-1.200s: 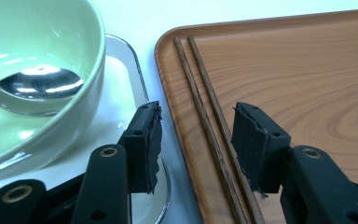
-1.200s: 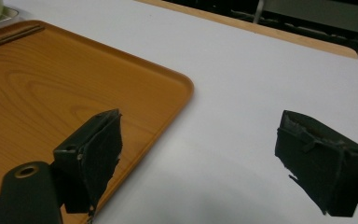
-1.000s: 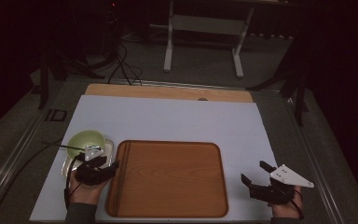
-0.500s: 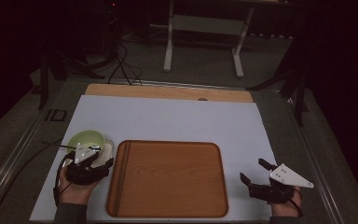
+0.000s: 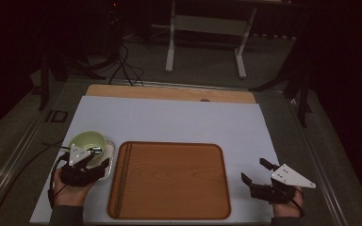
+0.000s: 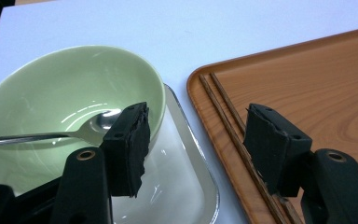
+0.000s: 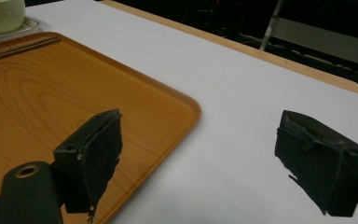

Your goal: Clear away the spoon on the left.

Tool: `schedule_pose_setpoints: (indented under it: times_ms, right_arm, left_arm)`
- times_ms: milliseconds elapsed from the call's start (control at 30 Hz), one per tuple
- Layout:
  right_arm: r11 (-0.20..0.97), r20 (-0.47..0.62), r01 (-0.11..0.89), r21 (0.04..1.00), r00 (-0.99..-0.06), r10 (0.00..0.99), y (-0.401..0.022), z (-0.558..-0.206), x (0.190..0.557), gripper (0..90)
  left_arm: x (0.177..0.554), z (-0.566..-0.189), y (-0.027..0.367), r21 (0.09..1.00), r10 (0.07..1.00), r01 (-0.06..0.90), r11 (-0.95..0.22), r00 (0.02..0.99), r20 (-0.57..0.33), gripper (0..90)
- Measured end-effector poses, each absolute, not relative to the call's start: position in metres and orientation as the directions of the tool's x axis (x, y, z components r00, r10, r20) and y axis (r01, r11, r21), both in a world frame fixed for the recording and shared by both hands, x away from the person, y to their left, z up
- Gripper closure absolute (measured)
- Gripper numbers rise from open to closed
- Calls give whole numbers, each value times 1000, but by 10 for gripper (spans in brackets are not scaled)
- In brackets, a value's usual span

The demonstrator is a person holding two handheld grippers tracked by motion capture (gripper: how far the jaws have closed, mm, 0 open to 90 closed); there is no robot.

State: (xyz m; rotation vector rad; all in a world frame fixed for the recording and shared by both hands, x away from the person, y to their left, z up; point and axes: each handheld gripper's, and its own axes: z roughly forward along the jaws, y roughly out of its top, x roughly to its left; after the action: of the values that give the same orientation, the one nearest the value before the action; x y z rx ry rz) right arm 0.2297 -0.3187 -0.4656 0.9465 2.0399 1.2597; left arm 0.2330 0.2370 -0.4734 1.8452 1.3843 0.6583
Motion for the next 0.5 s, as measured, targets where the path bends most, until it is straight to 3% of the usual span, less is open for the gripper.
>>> schedule_pose_setpoints:
  times_ms: [500]
  right_arm:
    - [300, -86, 272, 914, -593, 800, -321, -467, 238, 146]
  left_arm:
    - [229, -469, 247, 812, 962, 569, -131, 271, -34, 405]
